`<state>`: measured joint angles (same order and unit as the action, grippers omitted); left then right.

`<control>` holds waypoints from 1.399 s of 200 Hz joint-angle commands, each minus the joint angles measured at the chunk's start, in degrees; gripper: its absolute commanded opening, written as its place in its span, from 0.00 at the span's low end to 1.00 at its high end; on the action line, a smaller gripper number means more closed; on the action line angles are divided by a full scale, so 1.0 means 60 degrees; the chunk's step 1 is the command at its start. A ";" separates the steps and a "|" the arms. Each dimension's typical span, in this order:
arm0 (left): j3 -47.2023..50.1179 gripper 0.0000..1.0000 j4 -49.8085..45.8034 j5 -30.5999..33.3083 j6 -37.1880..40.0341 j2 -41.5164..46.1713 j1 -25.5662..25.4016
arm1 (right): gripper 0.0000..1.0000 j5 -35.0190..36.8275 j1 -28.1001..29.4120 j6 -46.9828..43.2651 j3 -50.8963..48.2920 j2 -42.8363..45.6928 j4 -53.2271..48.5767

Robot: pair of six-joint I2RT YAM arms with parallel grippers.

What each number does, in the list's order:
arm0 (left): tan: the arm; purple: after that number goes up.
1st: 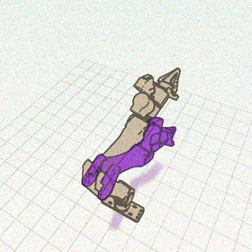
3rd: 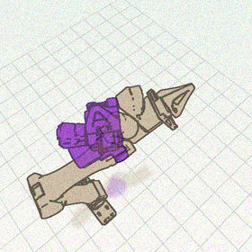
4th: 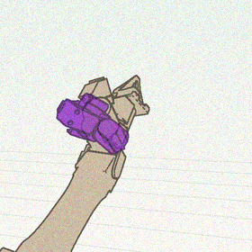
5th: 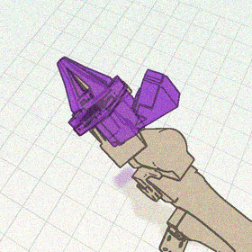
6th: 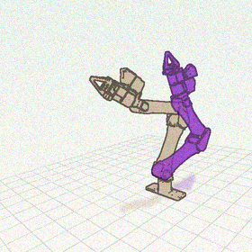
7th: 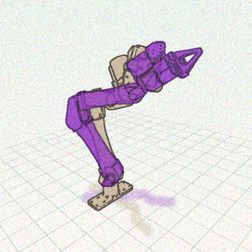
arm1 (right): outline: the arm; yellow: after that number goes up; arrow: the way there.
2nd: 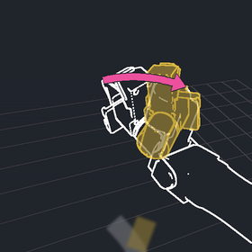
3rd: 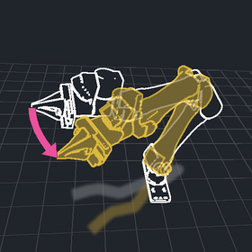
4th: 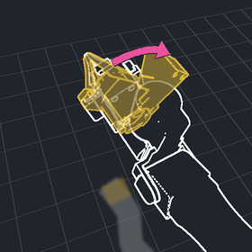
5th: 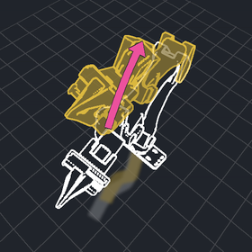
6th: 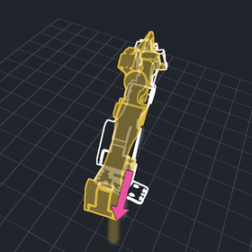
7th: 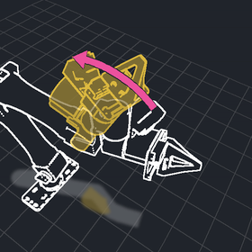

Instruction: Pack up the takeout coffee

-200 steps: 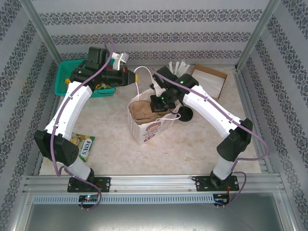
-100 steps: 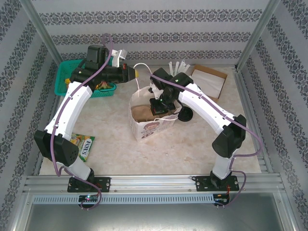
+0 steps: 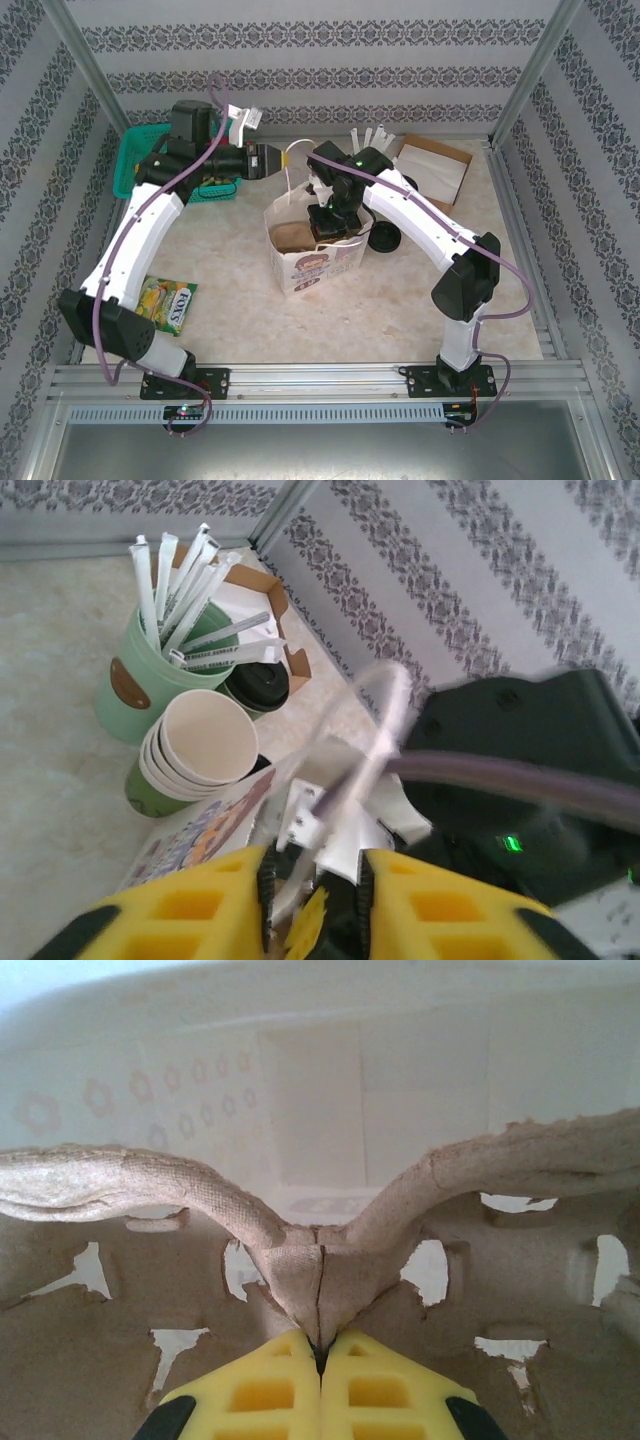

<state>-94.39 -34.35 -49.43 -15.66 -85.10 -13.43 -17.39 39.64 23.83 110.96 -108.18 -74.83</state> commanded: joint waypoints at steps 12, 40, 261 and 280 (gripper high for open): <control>0.1079 0.69 0.0295 -0.0143 0.1406 0.1503 -0.0264 | 0.00 -0.0012 0.0002 0.0280 0.0283 -0.0207 -0.0209; 0.2068 0.87 0.0601 0.0406 0.2473 0.2453 -0.1242 | 0.00 -0.0017 0.0014 0.0348 0.0359 -0.0303 -0.0163; 0.2099 0.00 0.0483 -0.0200 0.5646 0.2455 -0.4031 | 0.00 0.0962 0.0293 0.1429 0.0564 -0.1187 0.0015; 0.2178 0.00 0.0480 -0.0264 0.5739 0.2483 -0.4032 | 0.00 0.1034 0.0323 0.1490 0.0542 -0.1296 0.0002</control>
<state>-80.62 -30.63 -47.55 16.60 -71.90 -36.82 -13.91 40.82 31.22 113.99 -114.45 -74.52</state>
